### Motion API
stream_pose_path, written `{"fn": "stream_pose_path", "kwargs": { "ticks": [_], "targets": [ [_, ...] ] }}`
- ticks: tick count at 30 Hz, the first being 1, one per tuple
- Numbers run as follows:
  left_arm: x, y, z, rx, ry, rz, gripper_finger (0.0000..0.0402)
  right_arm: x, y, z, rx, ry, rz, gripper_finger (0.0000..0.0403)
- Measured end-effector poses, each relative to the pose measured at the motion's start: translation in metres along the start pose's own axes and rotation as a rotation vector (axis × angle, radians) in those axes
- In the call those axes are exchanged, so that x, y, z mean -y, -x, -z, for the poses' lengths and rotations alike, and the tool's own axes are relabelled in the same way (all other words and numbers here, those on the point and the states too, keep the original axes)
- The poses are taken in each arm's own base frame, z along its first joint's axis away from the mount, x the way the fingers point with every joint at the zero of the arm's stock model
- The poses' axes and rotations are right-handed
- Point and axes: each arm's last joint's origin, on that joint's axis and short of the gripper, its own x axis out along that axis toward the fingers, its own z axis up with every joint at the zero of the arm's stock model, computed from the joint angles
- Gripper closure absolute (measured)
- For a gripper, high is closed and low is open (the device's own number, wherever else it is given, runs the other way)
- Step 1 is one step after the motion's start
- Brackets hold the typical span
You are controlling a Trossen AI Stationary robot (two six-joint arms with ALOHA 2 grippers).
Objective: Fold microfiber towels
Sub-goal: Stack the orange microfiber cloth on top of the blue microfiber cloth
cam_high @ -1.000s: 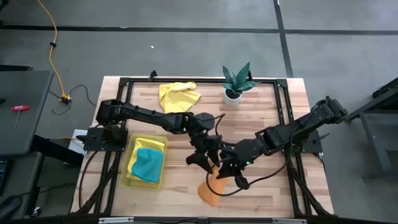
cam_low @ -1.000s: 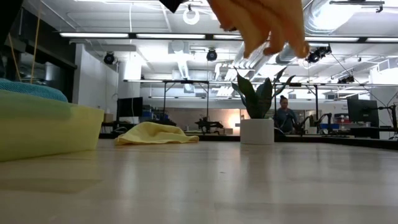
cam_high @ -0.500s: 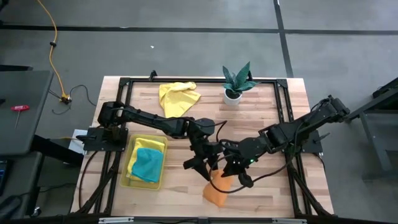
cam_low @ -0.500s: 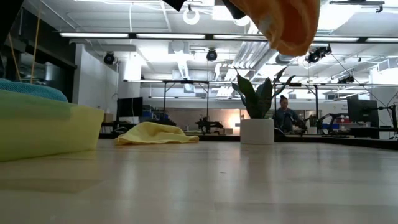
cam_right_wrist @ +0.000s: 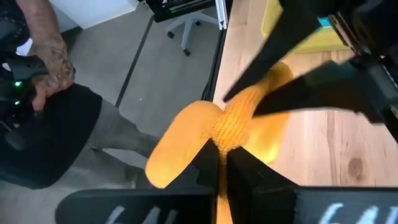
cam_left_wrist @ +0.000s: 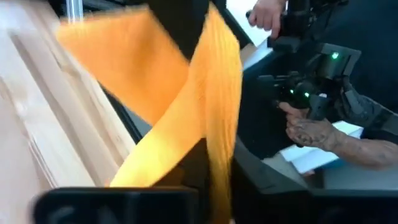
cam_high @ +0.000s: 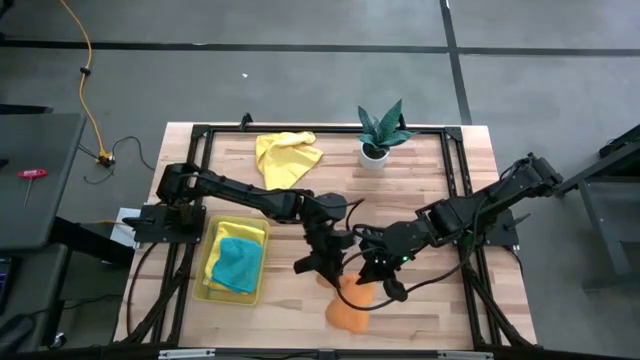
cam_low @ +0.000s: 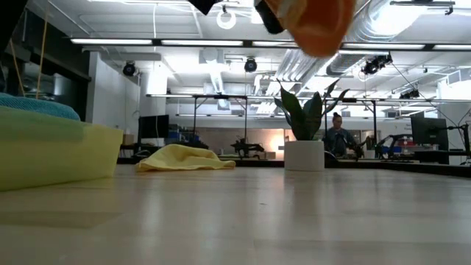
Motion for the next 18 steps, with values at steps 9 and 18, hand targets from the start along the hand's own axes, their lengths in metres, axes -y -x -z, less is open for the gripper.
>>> {"fn": "stream_pose_path", "kwargs": {
  "ticks": [9, 18],
  "targets": [
    [0.020, 0.042, 0.003, -0.076, 0.135, -0.043, 0.0398, 0.010, 0.011, -0.011, 0.007, -0.032, 0.118, 0.0403],
    [0.066, 0.079, 0.004, -0.095, 0.149, -0.183, 0.0400, 0.027, 0.028, -0.035, 0.093, -0.027, 0.199, 0.0403]
  ]
}}
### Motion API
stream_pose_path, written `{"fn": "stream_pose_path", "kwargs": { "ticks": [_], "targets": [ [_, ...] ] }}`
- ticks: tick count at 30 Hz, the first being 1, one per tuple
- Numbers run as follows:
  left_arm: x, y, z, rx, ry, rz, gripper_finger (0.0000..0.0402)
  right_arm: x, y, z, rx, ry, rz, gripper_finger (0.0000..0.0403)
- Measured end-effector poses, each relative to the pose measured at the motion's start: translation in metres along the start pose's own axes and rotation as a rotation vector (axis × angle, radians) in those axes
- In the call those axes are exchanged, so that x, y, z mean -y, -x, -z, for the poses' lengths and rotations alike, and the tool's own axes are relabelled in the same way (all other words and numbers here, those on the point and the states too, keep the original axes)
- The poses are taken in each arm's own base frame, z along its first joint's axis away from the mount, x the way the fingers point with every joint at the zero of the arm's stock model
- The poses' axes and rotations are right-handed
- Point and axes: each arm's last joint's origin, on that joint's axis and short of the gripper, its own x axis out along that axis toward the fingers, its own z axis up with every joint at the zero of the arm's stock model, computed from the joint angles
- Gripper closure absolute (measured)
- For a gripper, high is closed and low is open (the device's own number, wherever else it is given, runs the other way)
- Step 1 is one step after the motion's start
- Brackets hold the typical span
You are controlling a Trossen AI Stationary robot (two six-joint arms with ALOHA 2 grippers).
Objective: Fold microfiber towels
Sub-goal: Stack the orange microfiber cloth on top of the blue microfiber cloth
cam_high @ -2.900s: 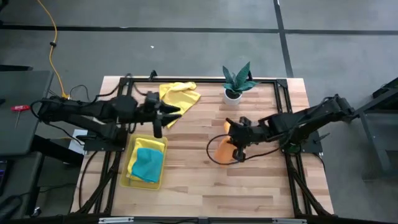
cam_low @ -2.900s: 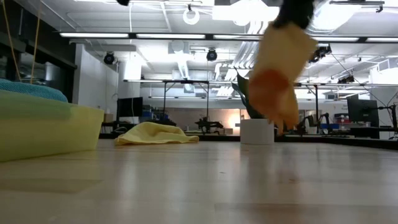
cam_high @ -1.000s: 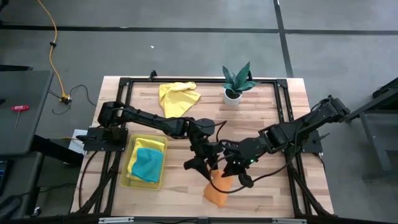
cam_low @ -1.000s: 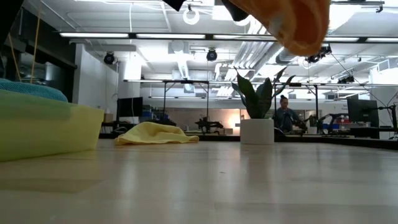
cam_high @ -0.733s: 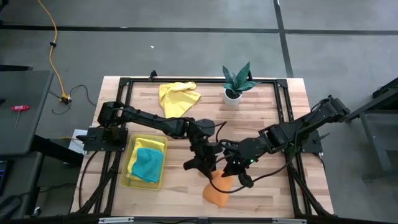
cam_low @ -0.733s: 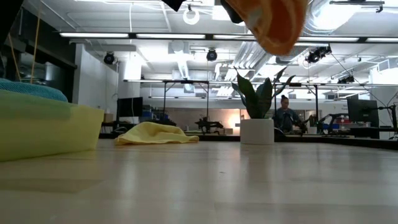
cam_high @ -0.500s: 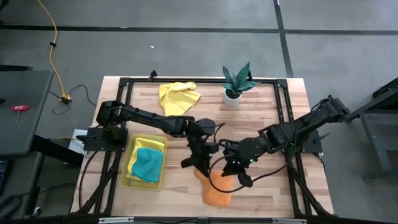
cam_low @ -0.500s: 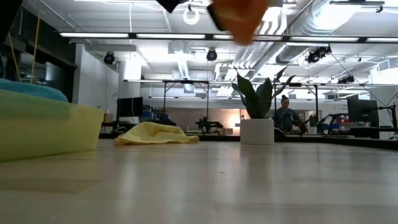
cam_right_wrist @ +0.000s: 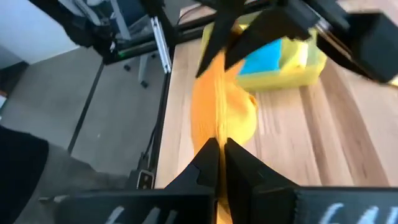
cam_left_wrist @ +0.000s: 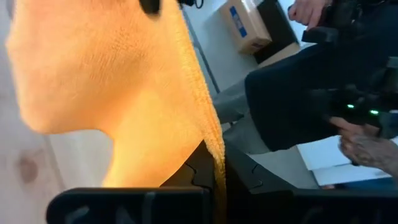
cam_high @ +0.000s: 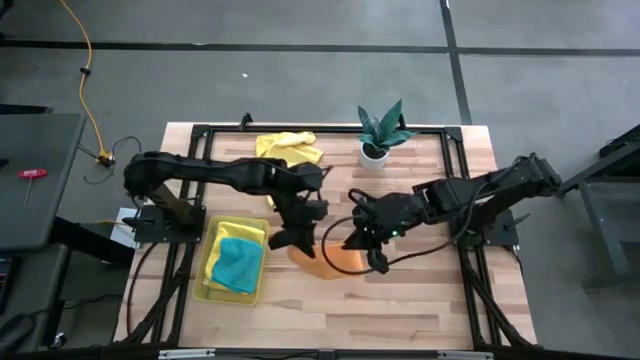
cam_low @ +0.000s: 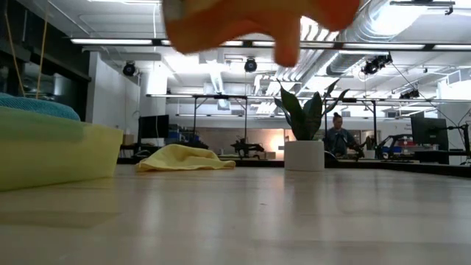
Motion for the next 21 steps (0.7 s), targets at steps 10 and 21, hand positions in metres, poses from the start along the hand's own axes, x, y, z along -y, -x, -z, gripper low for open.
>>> {"fn": "stream_pose_path", "kwargs": {
  "ticks": [10, 21],
  "targets": [
    [0.044, 0.038, 0.035, -0.131, 0.141, -0.075, 0.0401, 0.022, 0.003, -0.001, -0.036, -0.060, 0.111, 0.0321],
    [0.110, 0.071, 0.095, -0.326, 0.346, -0.243, 0.0401, 0.036, 0.008, 0.013, -0.146, 0.006, 0.349, 0.0243]
  ]
}}
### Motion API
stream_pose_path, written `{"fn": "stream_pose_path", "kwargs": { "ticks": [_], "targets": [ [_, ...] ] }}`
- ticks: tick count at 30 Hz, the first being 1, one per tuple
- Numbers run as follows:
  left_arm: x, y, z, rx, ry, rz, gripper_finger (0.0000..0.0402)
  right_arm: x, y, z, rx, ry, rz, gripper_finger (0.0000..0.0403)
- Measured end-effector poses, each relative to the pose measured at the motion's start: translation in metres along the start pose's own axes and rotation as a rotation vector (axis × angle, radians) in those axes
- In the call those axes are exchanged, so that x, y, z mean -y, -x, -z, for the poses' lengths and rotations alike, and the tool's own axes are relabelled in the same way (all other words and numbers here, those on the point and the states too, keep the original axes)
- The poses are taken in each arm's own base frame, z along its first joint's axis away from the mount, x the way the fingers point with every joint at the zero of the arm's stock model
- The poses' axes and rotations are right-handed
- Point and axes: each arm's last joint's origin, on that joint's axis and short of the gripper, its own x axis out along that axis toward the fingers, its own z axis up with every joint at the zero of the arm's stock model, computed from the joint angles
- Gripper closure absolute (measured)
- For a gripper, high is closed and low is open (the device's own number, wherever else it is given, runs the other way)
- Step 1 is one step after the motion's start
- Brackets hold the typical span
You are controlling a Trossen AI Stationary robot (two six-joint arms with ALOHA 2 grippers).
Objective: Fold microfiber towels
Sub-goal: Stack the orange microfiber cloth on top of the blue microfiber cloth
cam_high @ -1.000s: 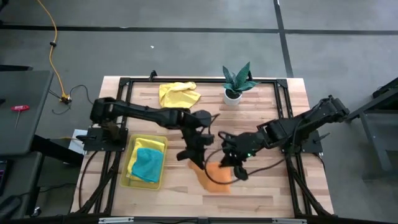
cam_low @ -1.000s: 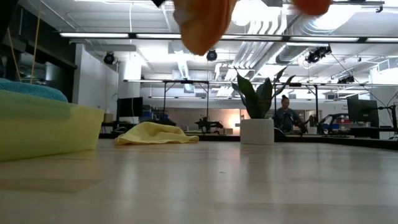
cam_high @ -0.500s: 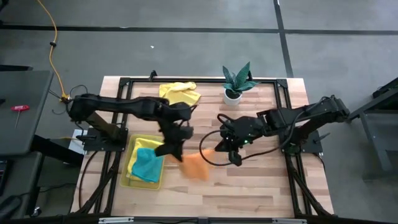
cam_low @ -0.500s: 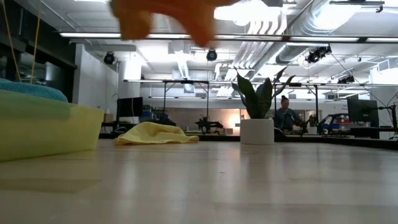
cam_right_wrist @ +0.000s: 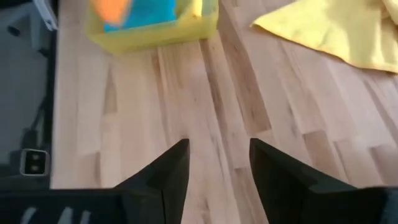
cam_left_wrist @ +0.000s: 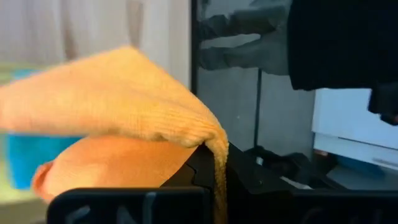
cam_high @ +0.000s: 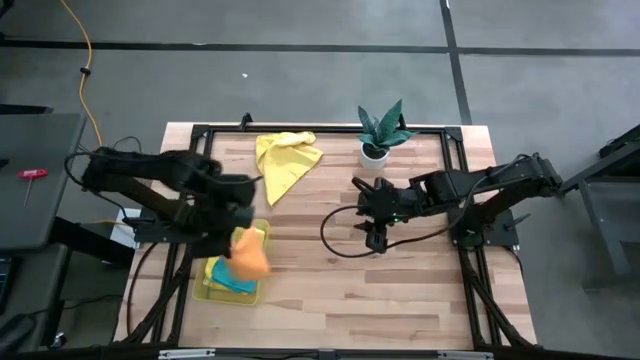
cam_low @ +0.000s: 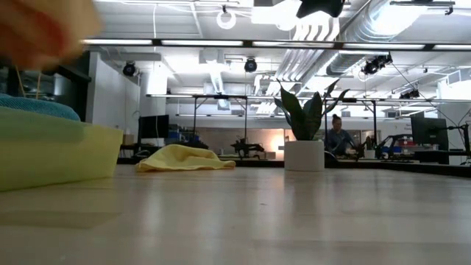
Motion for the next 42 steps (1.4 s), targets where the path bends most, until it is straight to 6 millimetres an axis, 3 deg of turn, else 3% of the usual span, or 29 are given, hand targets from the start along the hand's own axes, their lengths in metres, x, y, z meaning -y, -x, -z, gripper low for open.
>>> {"fn": "stream_pose_path", "kwargs": {
  "ticks": [5, 12, 15, 21, 25, 30, 34, 38, 42],
  "targets": [
    [0.015, -0.003, 0.027, -0.005, 0.058, 0.004, 0.0402, 0.000, 0.000, 0.000, -0.002, 0.024, 0.007, 0.0242],
    [0.020, -0.029, 0.048, -0.146, 0.164, 0.078, 0.0401, 0.000, -0.001, 0.000, -0.002, 0.021, 0.009, 0.0242],
    [0.023, -0.030, 0.037, -0.081, 0.119, 0.138, 0.0401, 0.000, -0.001, 0.000, -0.002, 0.021, 0.010, 0.0242],
    [0.016, -0.022, -0.011, 0.170, 0.006, 0.284, 0.0401, 0.001, -0.001, 0.000, 0.003, 0.022, 0.023, 0.0242],
    [-0.001, -0.032, -0.020, 0.133, -0.021, 0.204, 0.0401, 0.001, -0.001, 0.000, 0.004, 0.022, 0.028, 0.0242],
    [-0.041, -0.066, 0.000, -0.098, 0.069, 0.005, 0.0401, 0.001, -0.001, 0.000, 0.008, -0.006, 0.034, 0.0242],
    [-0.070, -0.084, 0.014, -0.176, 0.173, -0.027, 0.0401, 0.001, -0.001, 0.000, 0.009, -0.037, 0.035, 0.0242],
    [-0.075, -0.079, 0.019, -0.181, 0.233, 0.045, 0.0401, 0.001, -0.001, 0.000, 0.009, -0.040, 0.036, 0.0242],
    [-0.081, -0.070, 0.025, -0.186, 0.275, -0.009, 0.0401, 0.002, -0.001, 0.000, 0.021, -0.047, 0.063, 0.0242]
  ]
}}
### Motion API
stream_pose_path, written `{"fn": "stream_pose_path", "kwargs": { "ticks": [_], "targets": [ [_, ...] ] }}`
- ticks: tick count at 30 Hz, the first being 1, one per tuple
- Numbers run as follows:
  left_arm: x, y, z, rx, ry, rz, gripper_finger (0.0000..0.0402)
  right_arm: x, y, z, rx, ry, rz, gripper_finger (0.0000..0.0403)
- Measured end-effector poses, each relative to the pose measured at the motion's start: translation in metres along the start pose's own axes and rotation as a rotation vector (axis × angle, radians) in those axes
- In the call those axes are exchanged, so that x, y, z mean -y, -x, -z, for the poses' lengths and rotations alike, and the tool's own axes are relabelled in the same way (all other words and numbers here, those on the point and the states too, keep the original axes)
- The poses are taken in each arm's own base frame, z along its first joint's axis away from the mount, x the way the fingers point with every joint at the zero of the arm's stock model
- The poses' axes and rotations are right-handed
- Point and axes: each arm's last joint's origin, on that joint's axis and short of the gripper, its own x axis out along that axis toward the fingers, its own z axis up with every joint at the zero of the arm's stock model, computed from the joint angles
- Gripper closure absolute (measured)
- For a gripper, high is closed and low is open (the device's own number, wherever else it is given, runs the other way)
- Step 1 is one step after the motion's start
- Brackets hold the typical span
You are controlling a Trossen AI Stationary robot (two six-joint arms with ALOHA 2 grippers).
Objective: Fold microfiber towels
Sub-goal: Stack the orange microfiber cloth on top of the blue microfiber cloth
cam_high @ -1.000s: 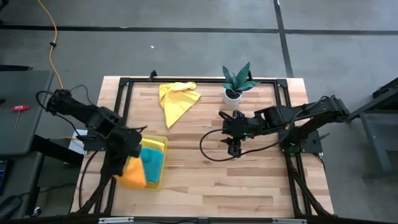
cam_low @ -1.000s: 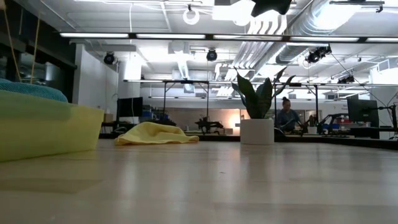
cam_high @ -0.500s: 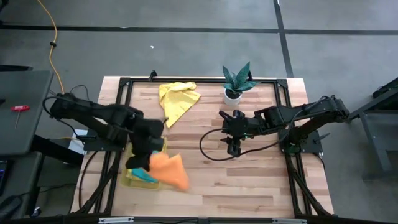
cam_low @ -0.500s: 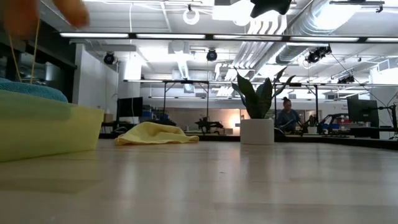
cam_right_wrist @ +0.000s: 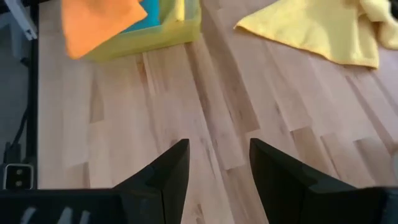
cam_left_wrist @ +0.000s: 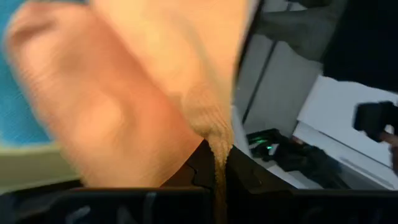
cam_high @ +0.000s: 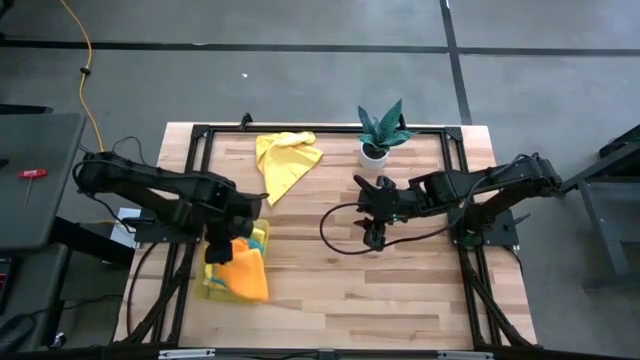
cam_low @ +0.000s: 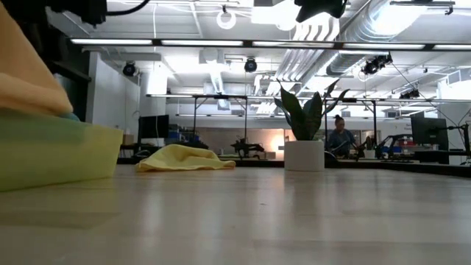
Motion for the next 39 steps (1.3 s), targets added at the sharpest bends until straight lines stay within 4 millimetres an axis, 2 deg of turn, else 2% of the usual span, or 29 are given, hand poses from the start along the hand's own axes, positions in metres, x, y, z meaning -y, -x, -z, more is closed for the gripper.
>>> {"fn": "stream_pose_path", "kwargs": {
  "ticks": [6, 12, 18, 22, 26, 30, 39],
  "targets": [
    [-0.016, 0.006, 0.000, 0.025, 0.061, -0.197, 0.0401, 0.001, 0.000, 0.000, 0.009, 0.000, 0.022, 0.0242],
    [-0.029, 0.004, -0.001, 0.010, 0.123, -0.226, 0.0401, 0.001, 0.000, 0.000, 0.009, 0.000, 0.021, 0.0242],
    [-0.046, -0.008, -0.001, -0.021, 0.197, -0.330, 0.0401, 0.001, 0.000, 0.000, 0.013, 0.000, 0.030, 0.0242],
    [-0.047, -0.010, -0.006, 0.016, 0.174, -0.321, 0.0393, 0.001, 0.000, 0.000, 0.012, 0.000, 0.030, 0.0242],
    [-0.047, -0.010, -0.008, 0.044, 0.160, -0.347, 0.0372, 0.001, 0.000, 0.000, 0.013, 0.000, 0.030, 0.0242],
    [-0.049, -0.007, -0.009, 0.070, 0.150, -0.416, 0.0334, 0.001, 0.000, 0.000, 0.013, 0.000, 0.030, 0.0242],
    [-0.028, 0.033, -0.018, 0.211, -0.006, -0.530, 0.0257, 0.001, 0.000, 0.000, 0.013, 0.000, 0.031, 0.0242]
  ]
}}
